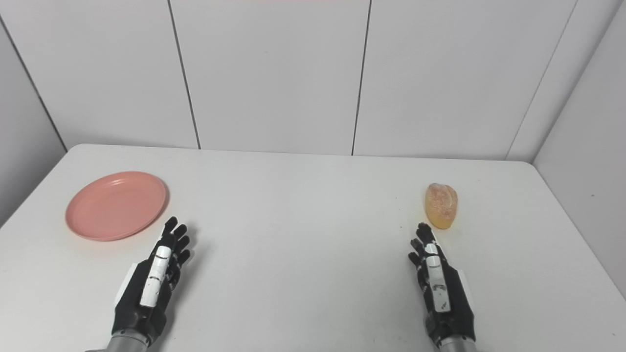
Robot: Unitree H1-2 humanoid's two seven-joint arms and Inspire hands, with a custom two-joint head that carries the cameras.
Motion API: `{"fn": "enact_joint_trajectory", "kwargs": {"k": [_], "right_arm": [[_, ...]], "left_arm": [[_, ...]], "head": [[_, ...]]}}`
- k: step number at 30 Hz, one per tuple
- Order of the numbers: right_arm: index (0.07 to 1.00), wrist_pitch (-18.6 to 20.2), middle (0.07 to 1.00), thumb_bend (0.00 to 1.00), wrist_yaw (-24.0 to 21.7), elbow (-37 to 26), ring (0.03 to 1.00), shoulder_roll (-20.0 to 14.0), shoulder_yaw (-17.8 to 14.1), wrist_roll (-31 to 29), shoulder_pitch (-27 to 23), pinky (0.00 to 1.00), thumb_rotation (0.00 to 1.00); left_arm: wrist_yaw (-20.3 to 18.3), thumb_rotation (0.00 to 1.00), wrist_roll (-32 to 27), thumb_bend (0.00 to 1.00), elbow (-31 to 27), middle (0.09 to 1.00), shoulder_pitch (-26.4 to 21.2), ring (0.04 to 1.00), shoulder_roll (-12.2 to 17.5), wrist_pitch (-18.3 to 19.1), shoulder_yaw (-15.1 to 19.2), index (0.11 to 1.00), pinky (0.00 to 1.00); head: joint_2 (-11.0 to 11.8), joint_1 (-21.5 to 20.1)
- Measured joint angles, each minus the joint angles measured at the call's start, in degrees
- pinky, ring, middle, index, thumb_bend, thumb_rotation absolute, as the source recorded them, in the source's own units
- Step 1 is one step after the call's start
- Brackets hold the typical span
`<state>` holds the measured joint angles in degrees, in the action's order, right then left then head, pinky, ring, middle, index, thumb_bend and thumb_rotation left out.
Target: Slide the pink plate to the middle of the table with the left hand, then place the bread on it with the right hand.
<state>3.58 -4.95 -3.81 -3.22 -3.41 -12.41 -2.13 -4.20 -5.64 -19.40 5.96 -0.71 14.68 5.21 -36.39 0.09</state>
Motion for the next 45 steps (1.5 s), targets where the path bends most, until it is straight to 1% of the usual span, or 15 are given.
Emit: {"fn": "enact_joint_trajectory", "kwargs": {"k": [11,20,27,30,33,34,36,38,40,43,45], "right_arm": [[0.941,0.0,0.969,0.76,0.0,0.5,0.962,0.0,0.0,-0.1,-0.4,0.97,0.9],[0.939,0.0,0.97,0.76,0.0,0.5,0.961,0.0,0.0,-0.1,-0.4,0.97,0.89],[0.946,0.0,0.976,0.74,-0.3,0.7,0.968,-0.3,0.0,-0.1,-0.6,0.98,0.93],[0.95,0.0,0.98,0.74,-0.7,1.0,0.972,-0.7,0.0,-0.1,-0.7,0.99,0.93],[0.958,0.0,0.983,0.74,-1.3,1.1,0.977,-1.0,-0.1,-0.5,-0.7,1.0,0.93],[0.959,-0.1,0.983,0.73,-1.6,1.2,0.977,-1.1,-0.2,-0.6,-0.7,1.0,0.93],[0.964,-0.1,0.987,0.74,-2.2,1.4,0.983,-1.5,-0.4,-1.0,-0.8,1.0,0.93],[0.969,-0.2,0.992,0.74,-2.7,1.7,0.988,-1.8,-0.7,-1.4,-0.9,1.0,0.93],[0.972,-0.3,0.995,0.75,-3.3,2.1,0.991,-2.2,-0.9,-1.8,-1.0,1.0,0.92],[0.976,-0.6,0.995,0.76,-4.3,3.4,0.988,-3.0,-1.5,-2.7,-1.7,1.0,0.91],[0.983,-0.8,0.998,0.76,-4.5,3.9,0.993,-3.3,-1.9,-2.8,-2.1,1.0,0.92]], "left_arm": [[0.0,0.87,0.0,0.76,0.0,1.0,-0.1,1.0,0.0,0.0,0.0,1.0,1.0],[0.0,0.88,0.0,0.75,0.0,1.0,-0.1,1.0,0.0,0.0,0.0,1.0,1.0],[0.0,0.87,0.1,0.76,0.1,1.0,-0.1,1.0,0.0,0.0,0.0,1.0,1.0],[0.3,0.87,0.3,0.75,0.4,1.0,-0.1,1.0,-0.1,-0.1,-0.2,1.0,1.0],[0.8,0.87,0.4,0.73,0.8,1.0,-0.1,1.0,-0.1,-0.2,-0.8,1.0,1.0],[0.8,0.87,0.7,0.73,0.9,1.0,-0.1,1.0,-0.1,-0.2,-0.9,1.0,1.0],[1.1,0.87,1.2,0.73,1.0,1.0,-0.1,1.0,-0.2,-0.3,-1.5,1.0,1.0],[1.5,0.87,2.1,0.72,1.4,1.0,-0.1,1.0,-0.4,-0.4,-2.2,1.0,1.0],[1.9,0.87,2.3,0.71,1.9,1.0,-0.1,1.0,-0.6,-0.4,-2.9,1.0,1.0],[2.3,0.88,3.1,0.7,2.3,1.0,-0.1,1.0,-1.0,-0.7,-3.9,1.0,1.0],[2.7,0.89,3.3,0.7,3.0,1.0,-0.1,1.0,-1.1,-1.7,-4.2,1.0,1.0]], "head": [[0.0,0.1],[-0.2,0.0],[0.6,0.9],[1.1,1.8],[2.2,4.0],[2.2,4.0],[3.2,6.4],[3.8,7.5],[3.9,7.6],[5.1,9.2],[6.5,10.4]]}}
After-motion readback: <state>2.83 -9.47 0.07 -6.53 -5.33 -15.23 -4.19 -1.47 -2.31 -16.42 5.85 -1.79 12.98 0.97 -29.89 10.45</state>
